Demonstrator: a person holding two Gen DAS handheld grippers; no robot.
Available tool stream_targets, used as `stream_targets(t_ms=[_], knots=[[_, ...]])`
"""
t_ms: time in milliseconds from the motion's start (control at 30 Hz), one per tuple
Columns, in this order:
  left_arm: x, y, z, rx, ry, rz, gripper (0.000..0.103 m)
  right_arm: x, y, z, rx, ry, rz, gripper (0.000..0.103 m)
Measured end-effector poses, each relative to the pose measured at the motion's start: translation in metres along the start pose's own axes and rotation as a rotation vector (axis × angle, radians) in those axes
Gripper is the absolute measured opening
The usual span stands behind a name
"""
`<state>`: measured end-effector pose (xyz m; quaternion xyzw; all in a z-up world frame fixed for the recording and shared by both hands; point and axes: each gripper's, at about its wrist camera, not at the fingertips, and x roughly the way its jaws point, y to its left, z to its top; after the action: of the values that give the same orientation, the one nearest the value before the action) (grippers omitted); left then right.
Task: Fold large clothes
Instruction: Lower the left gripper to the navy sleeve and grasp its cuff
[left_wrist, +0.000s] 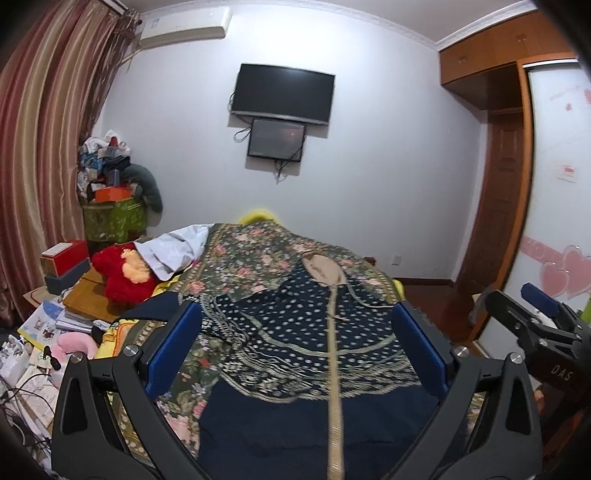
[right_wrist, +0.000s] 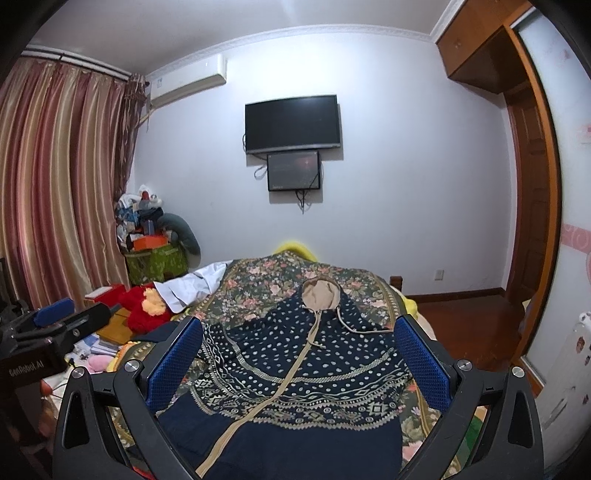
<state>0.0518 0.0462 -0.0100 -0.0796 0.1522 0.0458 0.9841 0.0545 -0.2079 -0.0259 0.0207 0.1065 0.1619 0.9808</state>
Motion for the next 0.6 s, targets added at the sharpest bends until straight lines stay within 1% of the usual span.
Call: stream_targets(t_ms=[33,133,300,333,400,533,600], knots=[[0.009,0.007,0.002,-0.006,0.01,0.014,0.103,0.007,0.001,0.001,-0.003,0.006,-0.001,0.103],[0.039,0.029,0.008,-0.022,0.045,0.056,0.103,0.044,0.004,0.005,-0.018,0.04,-0.003,0.103],[0.096,0.076,0.014,-0.028,0.098,0.179,0.103,0.116,0.007,0.009,-0.031,0.11,0.004,0.103],[0.112,0.089,0.014,-0.034,0.122,0.201,0.103,0.133,0.008,0.01,-0.039,0.127,0.006,0.103],[0.138,0.112,0.013,-0.041,0.174,0.238,0.103,0.163,0.011,0.01,-0.059,0.156,0.008,0.103],[0.183,0.157,0.003,-0.083,0.219,0.306,0.103,0.227,0.025,0.001,-0.136,0.228,0.011,0.103],[0.207,0.177,-0.006,-0.094,0.259,0.336,0.103,0.26,0.035,-0.009,-0.169,0.274,0.02,0.103]])
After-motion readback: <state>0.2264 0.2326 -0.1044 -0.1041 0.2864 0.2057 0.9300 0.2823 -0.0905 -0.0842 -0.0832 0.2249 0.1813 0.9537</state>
